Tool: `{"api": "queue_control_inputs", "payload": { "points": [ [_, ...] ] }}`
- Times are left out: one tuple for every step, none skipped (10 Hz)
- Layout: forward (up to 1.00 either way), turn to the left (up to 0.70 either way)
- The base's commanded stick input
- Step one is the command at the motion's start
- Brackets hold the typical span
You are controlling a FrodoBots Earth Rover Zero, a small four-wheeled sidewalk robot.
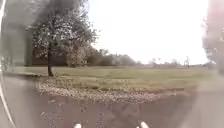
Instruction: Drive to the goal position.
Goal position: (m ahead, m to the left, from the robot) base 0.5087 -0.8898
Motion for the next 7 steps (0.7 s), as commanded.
{"api": "queue_control_inputs", "payload": {
  "points": [
    [0.00, -0.70],
    [0.00, -0.70],
    [0.00, -0.70],
    [0.00, -0.70],
    [0.00, -0.70],
    [0.00, -0.70],
    [0.00, -0.70]
  ]
}}
